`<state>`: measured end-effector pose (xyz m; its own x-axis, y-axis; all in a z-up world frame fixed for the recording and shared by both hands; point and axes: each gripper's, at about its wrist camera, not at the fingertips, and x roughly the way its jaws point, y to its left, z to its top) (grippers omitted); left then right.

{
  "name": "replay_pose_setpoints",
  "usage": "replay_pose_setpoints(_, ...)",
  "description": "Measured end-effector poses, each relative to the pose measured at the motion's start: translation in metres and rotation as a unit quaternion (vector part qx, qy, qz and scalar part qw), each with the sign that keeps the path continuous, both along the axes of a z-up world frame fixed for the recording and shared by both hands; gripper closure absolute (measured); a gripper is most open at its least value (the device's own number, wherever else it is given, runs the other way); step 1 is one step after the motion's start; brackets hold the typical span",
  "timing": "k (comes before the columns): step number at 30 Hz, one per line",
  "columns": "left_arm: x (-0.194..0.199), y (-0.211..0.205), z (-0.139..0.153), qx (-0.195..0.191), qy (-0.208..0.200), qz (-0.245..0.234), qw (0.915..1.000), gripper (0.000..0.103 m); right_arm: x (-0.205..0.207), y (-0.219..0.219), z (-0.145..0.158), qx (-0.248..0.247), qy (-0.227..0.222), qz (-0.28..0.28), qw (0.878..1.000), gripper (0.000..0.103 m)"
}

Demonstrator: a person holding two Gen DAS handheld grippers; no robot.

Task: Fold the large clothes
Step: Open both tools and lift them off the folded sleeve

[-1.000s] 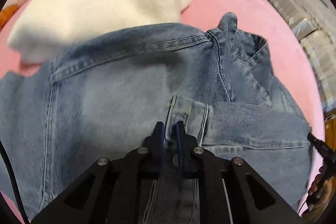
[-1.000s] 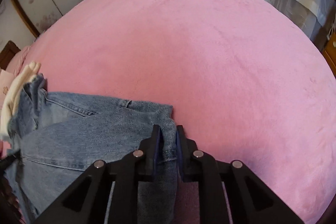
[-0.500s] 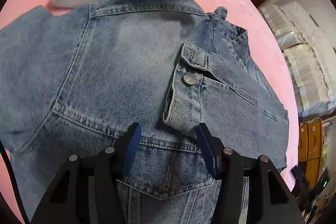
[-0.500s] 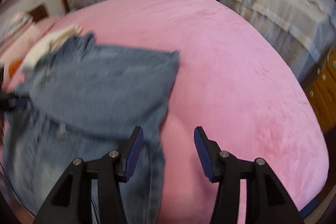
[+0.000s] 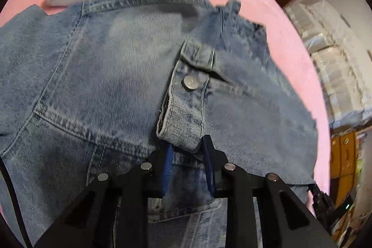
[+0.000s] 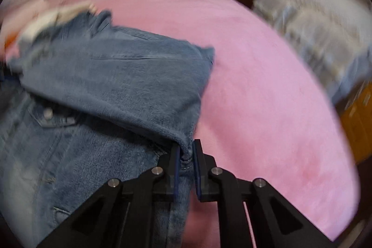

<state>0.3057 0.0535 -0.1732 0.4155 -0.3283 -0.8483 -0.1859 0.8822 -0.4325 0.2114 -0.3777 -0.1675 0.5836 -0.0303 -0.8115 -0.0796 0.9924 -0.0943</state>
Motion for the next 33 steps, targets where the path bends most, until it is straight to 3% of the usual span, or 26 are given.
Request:
replay_pose_setpoints(2,-0.003,-0.004,-0.004,0.012,-0.002,-0.010,0.9999,0.080,0.001,-0.010,-0.011,0.030,0.013,-0.016,0.999,0.094)
replay_pose_setpoints(4,-0.004,-0.005,-0.002,0.019,-0.003,-0.019,0.9996,0.078,0.001,-0.006,-0.014,0.024,0.013,-0.026,0.999,0.093)
replay_pose_setpoints(8,-0.015,-0.007,0.016,0.051,0.005,-0.034,0.9981,0.073,0.000,-0.004,0.004,0.031,0.027,-0.042,0.998,0.080)
replay_pose_setpoints(11,-0.031,-0.008,0.041,0.072,-0.036,-0.037,0.9961,0.065,-0.016,-0.008,0.034,0.060,0.002,-0.050,0.997,0.073)
replay_pose_setpoints(15,-0.039,-0.022,0.066,0.097,-0.116,-0.037,0.9878,0.045,-0.016,0.017,0.059,0.094,-0.030,-0.027,0.995,0.073)
replay_pose_setpoints(16,-0.036,-0.030,0.068,0.114,-0.123,-0.045,0.9848,0.045,-0.010,0.027,0.059,0.104,-0.028,-0.017,0.994,0.073)
replay_pose_setpoints(17,-0.030,-0.037,0.067,0.123,-0.119,-0.049,0.9841,0.045,-0.002,0.040,0.058,0.113,-0.024,-0.003,0.993,0.073)
replay_pose_setpoints(20,-0.011,-0.052,0.052,0.100,-0.079,-0.064,0.9898,0.045,0.020,0.088,0.046,0.119,-0.007,0.035,0.992,0.074)
replay_pose_setpoints(25,0.001,-0.066,0.022,0.133,-0.050,-0.072,0.9872,0.045,0.039,0.138,0.013,0.094,0.018,0.071,0.993,0.075)
replay_pose_setpoints(28,-0.002,-0.063,0.016,0.146,-0.055,-0.082,0.9844,0.045,0.043,0.116,-0.004,0.056,0.027,0.028,0.998,0.079)
replay_pose_setpoints(31,-0.003,-0.054,0.009,0.159,-0.044,-0.076,0.9833,0.045,0.035,0.064,-0.010,0.019,0.020,-0.045,0.999,0.079)
replay_pose_setpoints(33,-0.004,-0.046,0.005,0.141,-0.042,-0.070,0.9866,0.045,0.029,0.028,-0.011,0.039,0.025,-0.080,0.996,0.086)
